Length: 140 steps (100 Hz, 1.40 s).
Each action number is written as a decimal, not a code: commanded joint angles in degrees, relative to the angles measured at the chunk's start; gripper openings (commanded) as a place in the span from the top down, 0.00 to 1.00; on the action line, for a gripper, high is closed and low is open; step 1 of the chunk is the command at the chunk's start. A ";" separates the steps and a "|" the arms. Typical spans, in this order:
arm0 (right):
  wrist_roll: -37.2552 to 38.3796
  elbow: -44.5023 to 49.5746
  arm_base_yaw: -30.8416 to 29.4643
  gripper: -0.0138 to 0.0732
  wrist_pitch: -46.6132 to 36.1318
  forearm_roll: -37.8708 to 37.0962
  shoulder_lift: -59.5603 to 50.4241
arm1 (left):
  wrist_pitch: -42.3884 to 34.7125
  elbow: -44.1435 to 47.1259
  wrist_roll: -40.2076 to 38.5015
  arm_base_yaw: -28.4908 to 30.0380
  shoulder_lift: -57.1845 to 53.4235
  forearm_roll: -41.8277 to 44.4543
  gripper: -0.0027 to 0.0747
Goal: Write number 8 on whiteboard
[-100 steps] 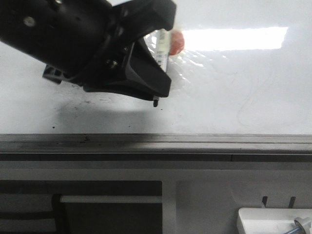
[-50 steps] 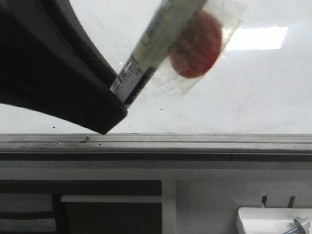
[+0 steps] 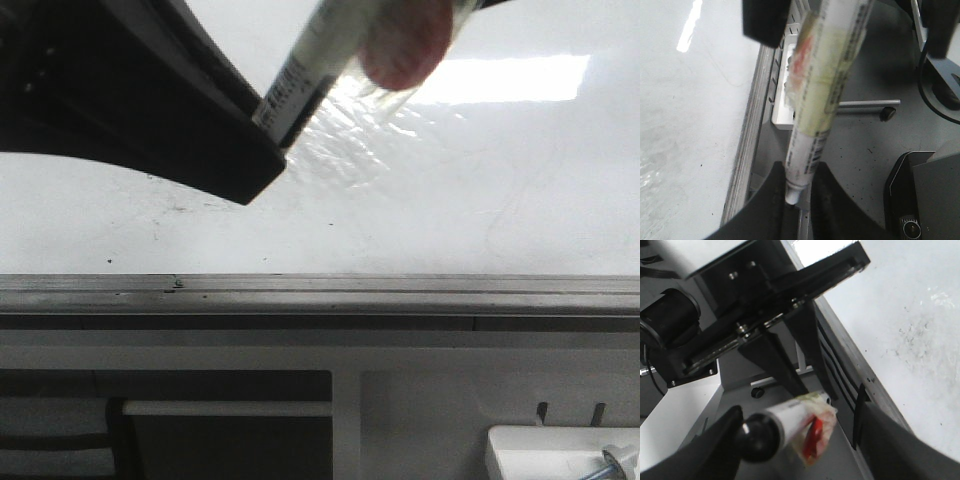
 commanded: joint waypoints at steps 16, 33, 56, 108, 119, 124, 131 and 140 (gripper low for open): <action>-5.29 -2.00 2.64 0.34 -3.96 7.50 4.05 | -2.68 -1.63 -0.05 -0.39 -1.19 -1.73 0.99; -5.78 -2.00 2.74 0.34 -6.03 10.06 5.79 | -2.68 -1.63 -0.05 -0.39 -1.10 -1.69 0.99; -5.78 -2.00 2.74 0.62 -5.61 10.06 6.56 | -2.68 -1.63 -0.05 -0.39 -1.10 -1.59 0.99; -5.78 -2.00 2.74 0.91 -9.76 -0.69 0.78 | -3.27 -1.63 -13.77 2.31 -9.80 0.38 0.36; -5.68 -1.83 2.74 0.91 -11.86 -6.88 -4.09 | -2.82 -0.64 -24.92 5.61 -17.40 6.09 0.42; -5.43 -1.46 2.74 0.91 -14.17 -9.12 -6.52 | -2.82 0.56 -28.81 7.33 -21.38 7.79 0.45; -5.31 -0.76 2.74 0.91 -18.19 -11.71 -10.24 | -2.93 2.93 -33.23 10.01 -27.29 8.48 0.50; -5.31 0.66 2.74 0.91 -24.95 -12.57 -13.34 | -3.01 6.73 -36.64 13.01 -34.73 8.48 0.57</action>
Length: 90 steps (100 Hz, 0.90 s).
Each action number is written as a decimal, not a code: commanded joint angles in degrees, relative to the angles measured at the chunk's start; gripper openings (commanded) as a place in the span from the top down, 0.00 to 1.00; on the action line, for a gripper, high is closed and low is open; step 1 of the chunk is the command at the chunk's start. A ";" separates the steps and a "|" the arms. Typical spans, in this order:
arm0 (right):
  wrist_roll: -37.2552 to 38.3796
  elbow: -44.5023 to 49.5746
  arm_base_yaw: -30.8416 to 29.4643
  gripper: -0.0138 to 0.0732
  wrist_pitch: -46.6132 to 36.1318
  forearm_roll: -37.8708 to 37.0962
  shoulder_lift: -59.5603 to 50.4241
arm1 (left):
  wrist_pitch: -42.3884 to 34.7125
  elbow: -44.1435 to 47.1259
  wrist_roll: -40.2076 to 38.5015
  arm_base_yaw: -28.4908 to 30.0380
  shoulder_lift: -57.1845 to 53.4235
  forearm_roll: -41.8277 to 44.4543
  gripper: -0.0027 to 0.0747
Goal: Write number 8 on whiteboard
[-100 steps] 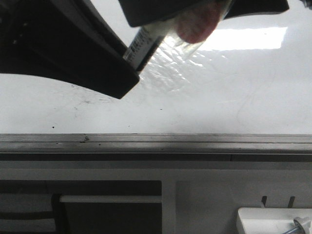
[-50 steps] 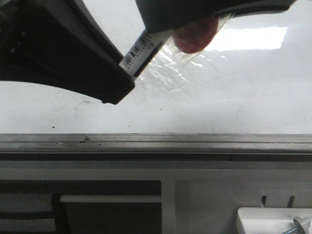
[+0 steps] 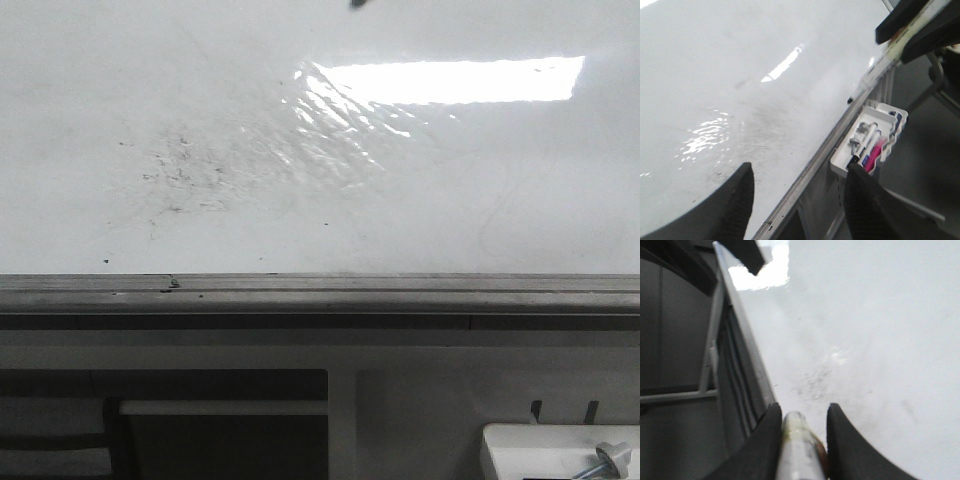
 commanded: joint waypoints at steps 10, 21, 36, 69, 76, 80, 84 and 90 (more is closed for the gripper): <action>0.14 0.43 -0.01 0.91 -16.13 -0.76 -3.65 | -2.54 5.84 -4.92 4.49 -12.09 -0.68 0.63; 0.14 0.66 -0.12 0.91 -20.05 -0.85 -2.24 | -3.17 10.53 -7.25 6.23 -18.09 -0.68 0.66; 0.14 0.66 -0.12 0.92 -19.98 -0.85 1.18 | -3.29 14.28 -7.63 6.80 -22.35 -1.85 0.66; 0.14 0.66 -0.12 0.91 -26.21 -0.85 3.26 | -3.62 15.92 -7.63 6.80 -22.67 -4.81 0.66; -0.32 0.66 -0.12 0.91 -27.97 -0.85 3.88 | -3.62 15.92 -7.63 6.80 -22.67 -4.81 0.66; -0.46 0.66 -0.12 0.91 -28.09 -0.85 4.54 | -3.62 15.92 -7.63 6.80 -22.67 -4.81 0.66; -0.46 0.66 -0.24 0.91 -27.82 -0.85 5.25 | -3.62 15.92 -7.63 6.80 -22.67 -4.81 0.66; -0.46 0.66 -0.24 0.91 -27.18 -0.85 6.30 | -3.62 15.92 -7.63 6.80 -22.67 -4.81 0.66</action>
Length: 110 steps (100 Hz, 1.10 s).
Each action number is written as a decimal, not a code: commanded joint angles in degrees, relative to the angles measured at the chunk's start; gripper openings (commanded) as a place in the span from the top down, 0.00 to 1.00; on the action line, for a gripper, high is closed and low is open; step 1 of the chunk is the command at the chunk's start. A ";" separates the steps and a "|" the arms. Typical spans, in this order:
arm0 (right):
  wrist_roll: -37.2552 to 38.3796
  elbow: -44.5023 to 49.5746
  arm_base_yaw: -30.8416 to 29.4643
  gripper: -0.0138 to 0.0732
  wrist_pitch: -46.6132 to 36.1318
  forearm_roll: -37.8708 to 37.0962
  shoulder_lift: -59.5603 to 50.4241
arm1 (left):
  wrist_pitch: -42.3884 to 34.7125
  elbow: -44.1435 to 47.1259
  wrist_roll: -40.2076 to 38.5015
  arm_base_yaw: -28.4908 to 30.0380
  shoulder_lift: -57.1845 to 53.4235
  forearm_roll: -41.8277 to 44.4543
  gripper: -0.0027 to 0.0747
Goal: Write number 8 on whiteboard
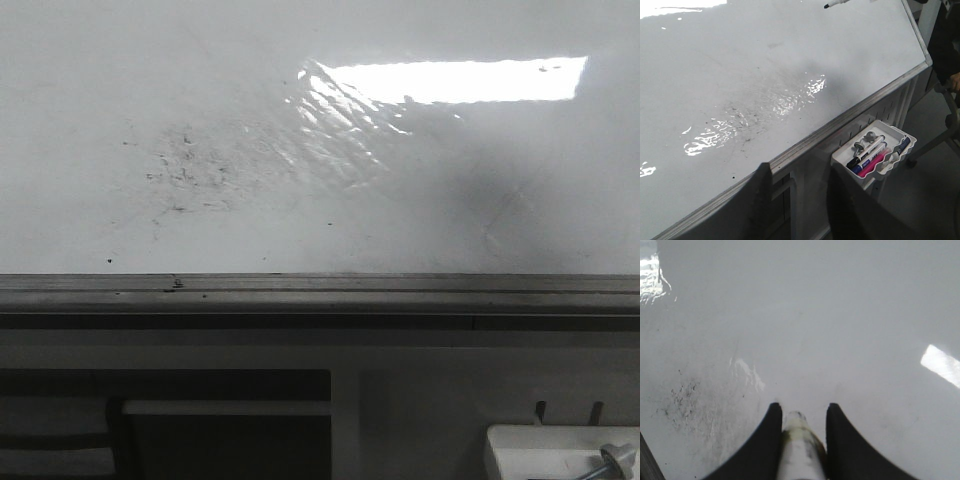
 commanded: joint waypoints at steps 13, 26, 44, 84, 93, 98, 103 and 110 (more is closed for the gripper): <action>-0.53 -1.45 -1.71 0.91 -2.74 0.39 3.53 | -4.16 -1.43 -0.60 0.25 0.54 -1.90 0.66; -0.53 -1.45 -3.98 0.91 -2.58 0.39 5.09 | -5.60 -1.43 -0.60 0.25 0.54 -2.24 0.66; -0.53 -1.45 -5.39 0.91 -2.57 0.39 6.62 | -8.06 -1.43 -0.60 0.25 0.54 -2.37 0.66; -0.53 -1.45 -5.39 0.91 -3.52 3.39 11.83 | -8.42 -1.43 -0.60 0.25 0.54 -2.37 0.66; -0.53 -1.45 -5.39 0.91 -2.43 3.42 12.45 | -8.42 -1.43 -0.60 0.25 0.54 -2.37 0.66; -0.53 -1.45 -5.39 0.91 -1.08 3.42 12.99 | -8.42 -1.43 -0.60 0.25 0.54 -2.37 0.66; -0.53 -1.45 -5.39 0.91 0.23 3.42 13.13 | -8.42 -1.43 -0.60 0.25 0.54 -2.37 0.66; -0.53 -1.45 -5.39 0.91 2.28 3.42 13.28 | -8.42 -1.43 -0.60 0.25 0.54 -2.37 0.66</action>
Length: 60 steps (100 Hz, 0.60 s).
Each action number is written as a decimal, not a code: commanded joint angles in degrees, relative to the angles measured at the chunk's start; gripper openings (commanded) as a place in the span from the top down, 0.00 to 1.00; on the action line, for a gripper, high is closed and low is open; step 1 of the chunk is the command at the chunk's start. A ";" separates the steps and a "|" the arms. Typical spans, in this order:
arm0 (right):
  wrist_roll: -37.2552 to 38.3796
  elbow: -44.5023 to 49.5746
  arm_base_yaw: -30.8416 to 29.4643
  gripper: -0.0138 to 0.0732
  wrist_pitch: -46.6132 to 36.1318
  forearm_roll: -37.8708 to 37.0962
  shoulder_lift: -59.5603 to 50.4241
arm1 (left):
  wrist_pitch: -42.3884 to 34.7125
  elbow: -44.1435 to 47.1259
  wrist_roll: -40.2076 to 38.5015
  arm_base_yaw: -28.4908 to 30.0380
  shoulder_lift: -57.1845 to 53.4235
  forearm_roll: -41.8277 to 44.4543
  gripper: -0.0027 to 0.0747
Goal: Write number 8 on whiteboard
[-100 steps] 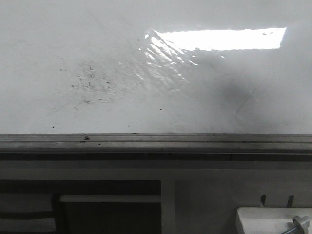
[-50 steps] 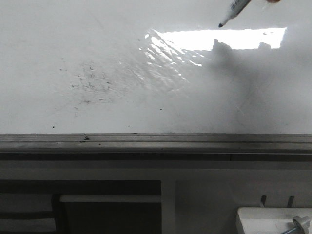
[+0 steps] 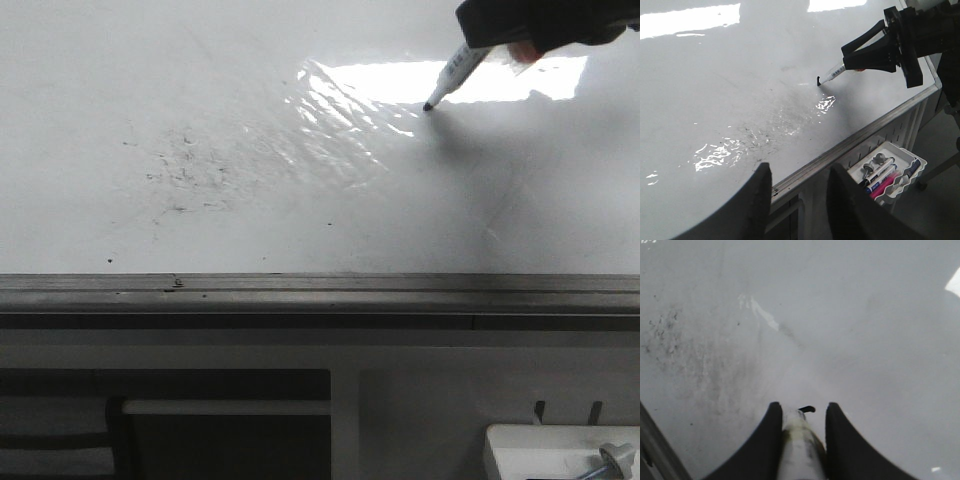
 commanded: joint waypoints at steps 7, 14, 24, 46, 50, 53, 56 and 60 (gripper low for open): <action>-0.42 -1.45 -0.38 0.91 0.33 0.22 0.33 | -3.88 -1.43 -0.56 0.25 0.54 -1.78 0.66; -0.42 -1.45 -0.46 0.91 -0.56 0.22 0.33 | -3.88 -1.43 -0.56 0.25 0.54 -1.78 0.66; -0.42 -1.45 -2.22 0.91 0.51 0.09 0.33 | -3.88 -1.43 -0.56 0.25 0.54 -1.78 0.66; -0.42 -0.30 -10.56 0.91 4.45 0.01 -2.39 | -3.88 -1.43 -0.56 0.25 0.54 -1.78 0.66; -0.42 -0.17 -11.59 0.91 5.38 0.01 -3.22 | -3.88 -1.43 -0.56 0.25 0.54 -1.78 0.66; -0.42 -0.06 -12.32 0.91 6.78 -0.14 -3.80 | -3.88 -1.43 -0.56 0.25 0.54 -1.78 0.66; -0.42 0.09 -13.05 0.91 7.87 -0.36 -4.31 | -3.88 -1.43 -0.56 0.25 0.54 -1.78 0.66; -0.42 0.48 -13.43 0.91 9.28 -0.74 -4.89 | -3.88 -1.43 -0.56 0.25 0.54 -1.78 0.66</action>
